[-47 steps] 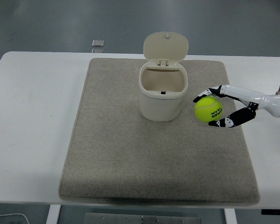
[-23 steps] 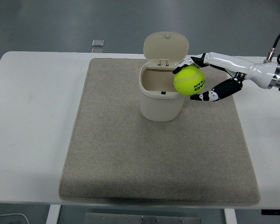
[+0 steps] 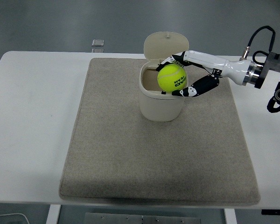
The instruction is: Pick up the tennis ball and place it in the box.
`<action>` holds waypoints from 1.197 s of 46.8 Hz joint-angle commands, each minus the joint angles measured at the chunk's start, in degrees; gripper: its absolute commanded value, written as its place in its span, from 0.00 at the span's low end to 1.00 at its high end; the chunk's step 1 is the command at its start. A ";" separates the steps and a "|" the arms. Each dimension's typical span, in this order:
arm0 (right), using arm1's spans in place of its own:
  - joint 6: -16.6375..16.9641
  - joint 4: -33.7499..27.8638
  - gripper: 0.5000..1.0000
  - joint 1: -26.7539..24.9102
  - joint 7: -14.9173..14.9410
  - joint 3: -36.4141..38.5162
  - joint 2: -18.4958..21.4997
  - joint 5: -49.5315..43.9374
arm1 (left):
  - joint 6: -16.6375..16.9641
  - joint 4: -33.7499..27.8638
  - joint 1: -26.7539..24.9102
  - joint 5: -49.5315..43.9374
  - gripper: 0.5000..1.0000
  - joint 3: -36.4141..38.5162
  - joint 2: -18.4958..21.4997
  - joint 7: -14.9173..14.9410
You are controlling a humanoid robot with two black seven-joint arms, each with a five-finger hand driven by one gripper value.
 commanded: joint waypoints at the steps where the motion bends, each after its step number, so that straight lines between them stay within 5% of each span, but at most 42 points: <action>1: -0.44 -0.83 0.00 0.00 -1.40 0.01 0.67 0.03 | 0.00 0.00 -0.01 0.00 0.98 0.00 0.00 0.00; 9: -3.26 -2.59 0.00 0.00 -3.86 -0.08 2.07 0.12 | 0.00 0.00 -0.01 0.00 0.98 0.00 0.00 0.00; 18: -3.26 -2.77 0.48 -0.17 -3.86 -0.17 2.43 0.12 | 0.00 0.00 -0.01 0.00 0.98 0.00 0.00 0.00; 24: -3.17 -2.77 0.66 -0.26 -3.86 -0.25 2.43 0.12 | 0.00 0.00 -0.01 0.00 0.98 0.00 0.00 0.00; 36: -2.73 -2.77 0.79 -0.26 -3.86 -0.25 1.99 2.22 | 0.00 0.00 -0.01 0.00 0.98 0.00 0.00 0.00; 46: -1.33 -2.59 0.79 0.00 -3.77 -0.17 0.50 6.80 | 0.00 0.00 -0.01 0.00 0.98 0.00 0.00 0.00; 56: 6.40 -2.24 0.80 0.09 -3.86 0.45 -4.07 19.01 | 0.00 0.00 -0.01 0.00 0.98 0.00 0.00 0.00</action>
